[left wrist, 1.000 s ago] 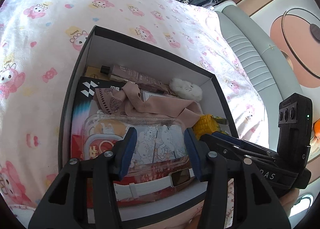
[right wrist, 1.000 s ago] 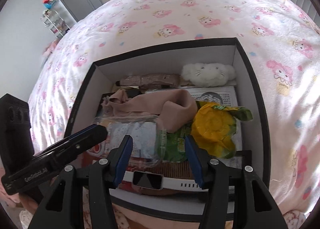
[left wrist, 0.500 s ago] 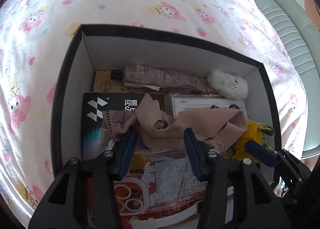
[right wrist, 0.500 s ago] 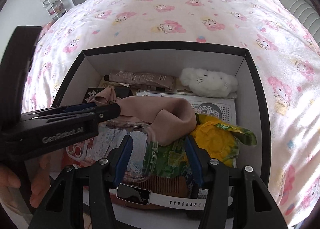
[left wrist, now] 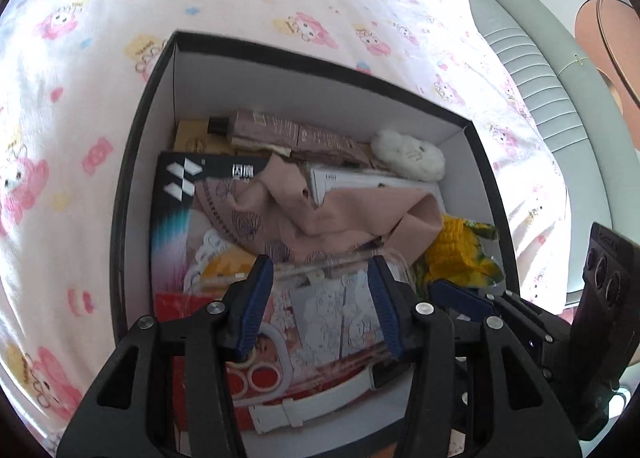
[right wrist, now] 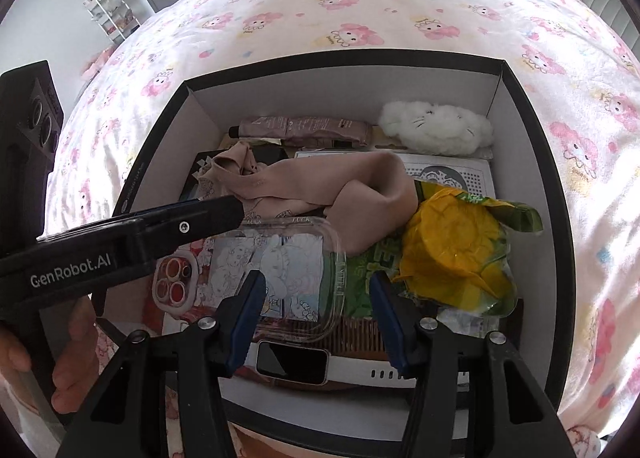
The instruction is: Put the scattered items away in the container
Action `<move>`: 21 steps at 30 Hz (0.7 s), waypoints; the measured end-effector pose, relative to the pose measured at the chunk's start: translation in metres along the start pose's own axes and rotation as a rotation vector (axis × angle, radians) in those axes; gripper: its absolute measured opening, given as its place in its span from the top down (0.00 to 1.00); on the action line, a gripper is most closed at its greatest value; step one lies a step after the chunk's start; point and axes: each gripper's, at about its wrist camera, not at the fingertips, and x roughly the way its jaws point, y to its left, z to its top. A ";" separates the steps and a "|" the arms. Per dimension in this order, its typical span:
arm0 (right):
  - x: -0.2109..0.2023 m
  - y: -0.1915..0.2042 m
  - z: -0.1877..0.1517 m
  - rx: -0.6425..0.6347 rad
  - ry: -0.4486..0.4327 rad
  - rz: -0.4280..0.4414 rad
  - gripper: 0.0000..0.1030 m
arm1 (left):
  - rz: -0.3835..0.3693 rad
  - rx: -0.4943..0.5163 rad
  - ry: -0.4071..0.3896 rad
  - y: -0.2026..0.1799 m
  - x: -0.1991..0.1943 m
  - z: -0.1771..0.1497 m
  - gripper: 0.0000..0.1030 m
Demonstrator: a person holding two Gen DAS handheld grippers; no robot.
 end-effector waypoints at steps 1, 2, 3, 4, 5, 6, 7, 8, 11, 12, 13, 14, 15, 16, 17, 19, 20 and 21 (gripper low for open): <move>0.004 0.000 0.000 -0.004 0.011 -0.009 0.51 | 0.004 0.004 0.005 -0.001 0.002 -0.002 0.52; 0.009 -0.001 0.000 -0.003 0.026 -0.018 0.51 | 0.014 0.015 0.011 -0.003 0.004 -0.003 0.52; 0.014 -0.002 0.000 0.003 0.041 -0.024 0.51 | 0.028 0.031 0.012 -0.008 0.004 -0.002 0.52; 0.018 -0.004 0.000 0.011 0.054 -0.022 0.51 | 0.037 0.044 0.011 -0.011 0.006 -0.003 0.52; 0.021 -0.005 0.000 0.022 0.058 -0.005 0.51 | 0.039 0.049 0.010 -0.012 0.007 -0.004 0.51; 0.023 -0.007 0.000 0.034 0.059 0.018 0.51 | 0.033 0.048 0.008 -0.011 0.007 -0.003 0.50; 0.024 -0.007 0.000 0.042 0.063 0.031 0.51 | 0.026 0.046 0.007 -0.010 0.007 -0.003 0.50; 0.025 -0.007 0.000 0.044 0.061 0.032 0.51 | 0.019 0.042 0.005 -0.008 0.006 -0.002 0.50; 0.024 -0.007 0.000 0.053 0.053 0.032 0.51 | 0.007 0.044 -0.009 -0.006 0.004 -0.003 0.50; 0.023 -0.008 0.000 0.061 0.050 0.029 0.51 | 0.014 0.047 -0.018 -0.007 0.002 -0.003 0.50; 0.020 -0.008 -0.001 0.070 0.042 0.022 0.51 | 0.033 0.053 -0.035 -0.008 0.000 -0.004 0.49; 0.015 -0.009 -0.002 0.078 0.028 0.015 0.51 | 0.062 0.066 -0.062 -0.012 -0.003 -0.005 0.47; 0.010 -0.011 -0.003 0.089 0.011 0.009 0.51 | 0.087 0.084 -0.096 -0.016 -0.009 -0.006 0.45; 0.003 -0.013 -0.005 0.103 -0.008 0.004 0.51 | 0.104 0.104 -0.137 -0.022 -0.015 -0.008 0.42; -0.005 -0.015 -0.006 0.120 -0.030 -0.004 0.51 | 0.109 0.126 -0.178 -0.028 -0.024 -0.010 0.37; -0.022 -0.019 -0.011 0.150 -0.079 -0.024 0.48 | 0.108 0.166 -0.258 -0.042 -0.045 -0.016 0.27; -0.032 -0.021 -0.013 0.162 -0.102 -0.036 0.44 | 0.113 0.184 -0.301 -0.049 -0.057 -0.020 0.20; -0.042 -0.021 -0.014 0.169 -0.125 -0.046 0.43 | 0.126 0.202 -0.346 -0.057 -0.069 -0.026 0.16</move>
